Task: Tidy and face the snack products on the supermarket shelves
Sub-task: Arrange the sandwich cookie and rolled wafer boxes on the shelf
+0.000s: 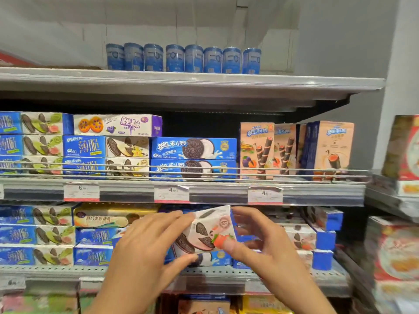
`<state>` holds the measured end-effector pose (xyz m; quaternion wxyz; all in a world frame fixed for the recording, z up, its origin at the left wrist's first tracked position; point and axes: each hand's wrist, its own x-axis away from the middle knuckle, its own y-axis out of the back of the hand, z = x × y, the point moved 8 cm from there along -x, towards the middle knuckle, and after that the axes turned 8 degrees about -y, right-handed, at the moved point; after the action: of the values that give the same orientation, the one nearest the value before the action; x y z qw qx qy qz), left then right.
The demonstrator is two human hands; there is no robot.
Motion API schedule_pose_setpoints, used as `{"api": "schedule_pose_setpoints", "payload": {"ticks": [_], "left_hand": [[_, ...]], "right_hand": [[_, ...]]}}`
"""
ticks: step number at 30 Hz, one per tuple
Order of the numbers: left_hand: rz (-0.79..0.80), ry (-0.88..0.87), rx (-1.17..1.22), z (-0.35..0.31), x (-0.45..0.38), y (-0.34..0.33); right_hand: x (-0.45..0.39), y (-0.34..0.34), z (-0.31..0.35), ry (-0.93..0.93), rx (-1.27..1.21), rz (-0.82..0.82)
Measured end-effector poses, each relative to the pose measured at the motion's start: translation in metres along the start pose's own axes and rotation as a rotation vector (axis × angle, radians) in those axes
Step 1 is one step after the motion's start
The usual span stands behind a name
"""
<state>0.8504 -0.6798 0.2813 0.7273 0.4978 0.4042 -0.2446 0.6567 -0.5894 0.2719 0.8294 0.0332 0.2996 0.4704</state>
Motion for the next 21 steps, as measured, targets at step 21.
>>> {"api": "schedule_pose_setpoints", "payload": {"ticks": [21], "left_hand": [[-0.086, 0.824, 0.95, -0.083, 0.032, -0.142]], "right_hand": [[0.094, 0.148, -0.163, -0.152, -0.417, -0.566]]}}
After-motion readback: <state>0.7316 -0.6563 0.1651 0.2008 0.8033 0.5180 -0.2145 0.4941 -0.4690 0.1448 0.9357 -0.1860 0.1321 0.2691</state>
